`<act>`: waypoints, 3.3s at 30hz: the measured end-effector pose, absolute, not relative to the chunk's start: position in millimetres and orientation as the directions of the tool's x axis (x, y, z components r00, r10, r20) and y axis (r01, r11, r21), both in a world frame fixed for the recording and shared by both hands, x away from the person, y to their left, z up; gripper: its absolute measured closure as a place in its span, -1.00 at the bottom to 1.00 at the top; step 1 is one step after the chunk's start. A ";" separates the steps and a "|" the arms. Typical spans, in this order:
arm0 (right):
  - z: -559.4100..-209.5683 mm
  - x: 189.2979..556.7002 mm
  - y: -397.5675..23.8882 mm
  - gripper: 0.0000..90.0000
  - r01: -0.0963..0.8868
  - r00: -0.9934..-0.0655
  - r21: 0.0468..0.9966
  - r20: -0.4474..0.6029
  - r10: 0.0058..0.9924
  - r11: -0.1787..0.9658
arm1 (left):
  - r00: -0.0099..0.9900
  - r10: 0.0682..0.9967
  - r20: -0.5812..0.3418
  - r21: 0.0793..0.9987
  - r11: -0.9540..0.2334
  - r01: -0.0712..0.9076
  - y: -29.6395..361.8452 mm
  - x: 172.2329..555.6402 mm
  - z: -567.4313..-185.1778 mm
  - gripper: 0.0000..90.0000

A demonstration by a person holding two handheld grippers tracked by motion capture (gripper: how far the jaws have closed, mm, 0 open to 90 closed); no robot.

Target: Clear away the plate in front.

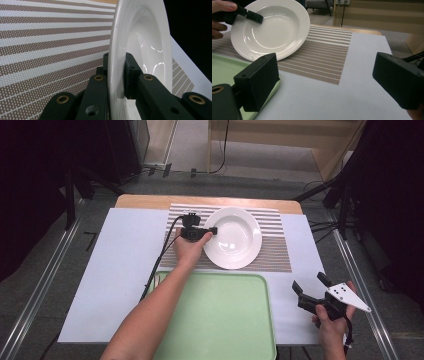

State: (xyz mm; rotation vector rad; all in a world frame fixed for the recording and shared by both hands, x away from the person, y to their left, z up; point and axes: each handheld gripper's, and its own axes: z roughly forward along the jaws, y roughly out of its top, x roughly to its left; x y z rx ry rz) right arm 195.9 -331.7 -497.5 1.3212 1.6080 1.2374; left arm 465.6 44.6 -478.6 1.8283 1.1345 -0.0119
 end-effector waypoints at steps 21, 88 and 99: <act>-497.7 196.1 -329.6 -0.88 0.301 -0.233 0.953 0.051 0.971 0.022 | 0.588 0.649 -0.483 0.732 -0.069 0.677 60.9 454.6 -459.5 0.82; -497.3 196.4 -326.0 -0.88 0.288 -0.244 0.956 0.026 0.969 0.047 | 0.612 0.601 -0.515 0.733 -0.063 0.678 131.6 368.4 -455.9 0.82; -497.6 196.2 -324.2 -0.88 0.296 -0.243 0.954 0.033 0.969 0.042 | 0.619 0.583 -0.526 0.726 -0.071 0.684 140.4 352.4 -458.6 0.82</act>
